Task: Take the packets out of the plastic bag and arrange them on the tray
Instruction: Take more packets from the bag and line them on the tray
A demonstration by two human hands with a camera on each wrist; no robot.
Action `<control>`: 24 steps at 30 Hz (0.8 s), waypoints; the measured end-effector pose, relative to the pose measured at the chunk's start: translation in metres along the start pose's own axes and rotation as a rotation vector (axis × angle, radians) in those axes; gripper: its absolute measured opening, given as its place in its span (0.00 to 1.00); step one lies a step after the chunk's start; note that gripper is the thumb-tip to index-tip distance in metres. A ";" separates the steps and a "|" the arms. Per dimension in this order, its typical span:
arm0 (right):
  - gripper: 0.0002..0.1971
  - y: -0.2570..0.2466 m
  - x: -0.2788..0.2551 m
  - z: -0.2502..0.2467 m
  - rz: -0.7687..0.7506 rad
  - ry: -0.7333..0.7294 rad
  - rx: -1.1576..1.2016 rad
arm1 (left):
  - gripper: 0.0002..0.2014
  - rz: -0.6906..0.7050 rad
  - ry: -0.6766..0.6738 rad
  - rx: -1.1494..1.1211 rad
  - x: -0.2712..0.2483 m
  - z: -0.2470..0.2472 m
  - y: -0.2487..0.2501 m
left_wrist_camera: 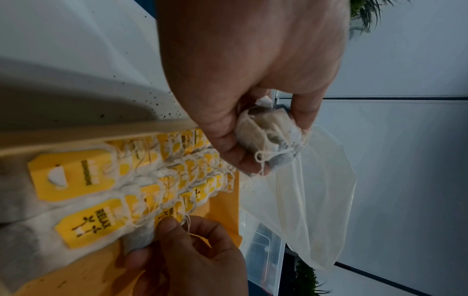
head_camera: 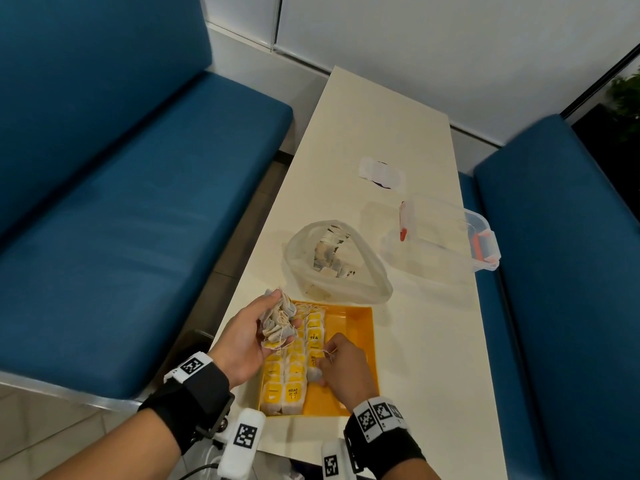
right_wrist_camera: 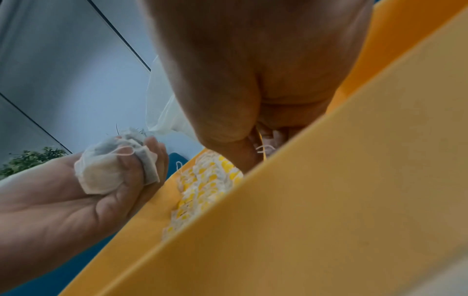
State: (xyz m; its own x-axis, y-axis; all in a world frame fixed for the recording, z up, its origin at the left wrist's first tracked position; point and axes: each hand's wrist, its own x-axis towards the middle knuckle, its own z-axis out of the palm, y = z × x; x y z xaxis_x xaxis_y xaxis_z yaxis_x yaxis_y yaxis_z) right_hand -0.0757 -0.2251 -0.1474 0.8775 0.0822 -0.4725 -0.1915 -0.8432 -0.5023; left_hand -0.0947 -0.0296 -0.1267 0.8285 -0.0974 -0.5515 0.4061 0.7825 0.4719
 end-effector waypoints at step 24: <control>0.07 -0.001 -0.003 0.009 -0.167 -0.003 -0.132 | 0.31 -0.030 0.020 0.020 -0.001 0.002 0.004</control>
State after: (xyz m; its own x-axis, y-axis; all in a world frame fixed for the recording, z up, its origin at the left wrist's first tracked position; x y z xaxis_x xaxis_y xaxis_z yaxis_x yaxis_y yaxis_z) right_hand -0.0819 -0.2196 -0.1523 0.8911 0.2277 -0.3925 0.0157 -0.8799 -0.4749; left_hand -0.0929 -0.0276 -0.1233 0.8083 -0.1082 -0.5787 0.4382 0.7671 0.4686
